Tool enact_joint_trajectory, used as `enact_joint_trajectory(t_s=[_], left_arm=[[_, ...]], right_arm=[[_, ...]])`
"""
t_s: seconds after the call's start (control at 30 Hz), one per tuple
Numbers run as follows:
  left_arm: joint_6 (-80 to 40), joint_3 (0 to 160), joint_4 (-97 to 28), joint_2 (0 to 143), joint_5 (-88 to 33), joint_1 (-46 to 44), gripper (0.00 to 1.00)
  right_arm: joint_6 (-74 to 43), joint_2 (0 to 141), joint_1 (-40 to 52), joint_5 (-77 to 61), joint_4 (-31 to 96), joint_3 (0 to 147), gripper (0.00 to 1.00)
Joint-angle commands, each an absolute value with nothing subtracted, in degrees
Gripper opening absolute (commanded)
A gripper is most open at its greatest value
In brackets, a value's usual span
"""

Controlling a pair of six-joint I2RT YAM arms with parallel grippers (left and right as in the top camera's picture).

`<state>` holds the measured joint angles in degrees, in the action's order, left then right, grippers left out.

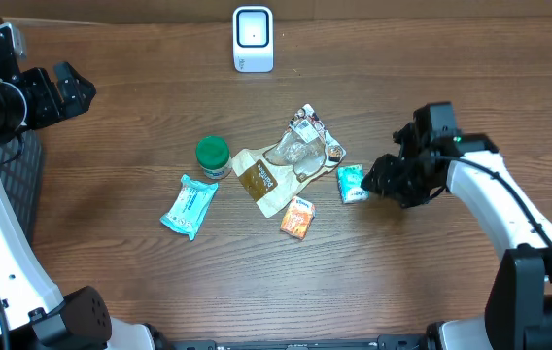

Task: Scan the item barcode
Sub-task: 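Lift the teal pack and move it right, away from the pouch, then raise the teal pack upright with the right gripper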

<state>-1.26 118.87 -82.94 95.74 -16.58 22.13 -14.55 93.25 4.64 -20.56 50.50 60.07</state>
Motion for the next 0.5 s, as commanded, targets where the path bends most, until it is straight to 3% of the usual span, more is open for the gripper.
enact_joint_trajectory(t_s=[0.0, 0.2, 0.47], left_arm=[[-0.16, 119.72, -82.87, 95.35, -17.43, 21.96, 1.0], [-0.19, 119.72, -82.89, 95.35, -17.41, 21.96, 1.0], [-0.16, 119.72, -82.89, 95.35, -17.41, 21.96, 0.99]], right_arm=[[-15.29, 93.45, 4.8, -22.17, 45.69, 56.14, 0.46], [-19.42, 93.56, 4.8, -21.98, 36.14, 51.09, 0.46], [-19.79, 94.3, 4.8, -21.98, 32.38, 50.15, 0.46]])
